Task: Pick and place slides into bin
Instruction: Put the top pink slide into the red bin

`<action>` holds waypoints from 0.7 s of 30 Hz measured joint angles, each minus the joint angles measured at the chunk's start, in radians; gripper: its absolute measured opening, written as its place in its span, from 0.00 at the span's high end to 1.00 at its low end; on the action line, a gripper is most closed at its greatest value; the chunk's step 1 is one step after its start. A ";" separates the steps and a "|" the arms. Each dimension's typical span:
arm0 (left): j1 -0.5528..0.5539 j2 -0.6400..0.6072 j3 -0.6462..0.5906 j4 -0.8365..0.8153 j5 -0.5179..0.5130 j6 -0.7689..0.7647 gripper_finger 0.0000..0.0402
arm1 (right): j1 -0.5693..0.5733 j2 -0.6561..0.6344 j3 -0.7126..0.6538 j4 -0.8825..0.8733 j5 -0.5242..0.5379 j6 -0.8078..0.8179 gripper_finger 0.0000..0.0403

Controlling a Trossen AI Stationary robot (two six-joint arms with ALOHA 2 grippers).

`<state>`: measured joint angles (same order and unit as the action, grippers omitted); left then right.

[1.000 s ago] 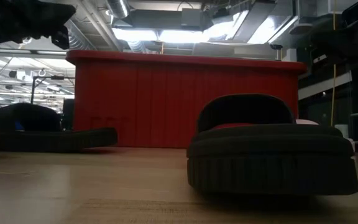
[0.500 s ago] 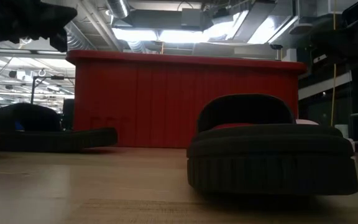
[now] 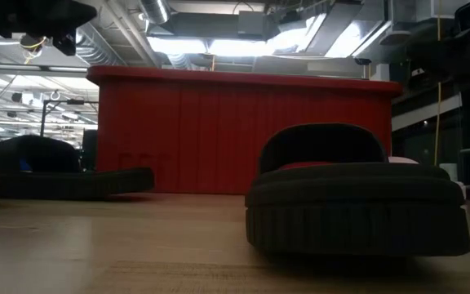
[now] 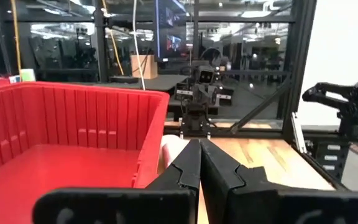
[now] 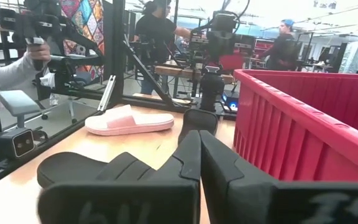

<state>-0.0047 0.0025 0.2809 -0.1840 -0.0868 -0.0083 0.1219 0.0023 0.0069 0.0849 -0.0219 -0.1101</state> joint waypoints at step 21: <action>-0.015 0.000 0.000 -0.001 -0.001 0.169 1.00 | 0.000 0.000 0.000 0.000 0.002 0.000 0.99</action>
<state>-0.0193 0.0025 0.2811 -0.1848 -0.0875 0.1604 0.1219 0.0021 0.0071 0.0849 -0.0200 -0.1104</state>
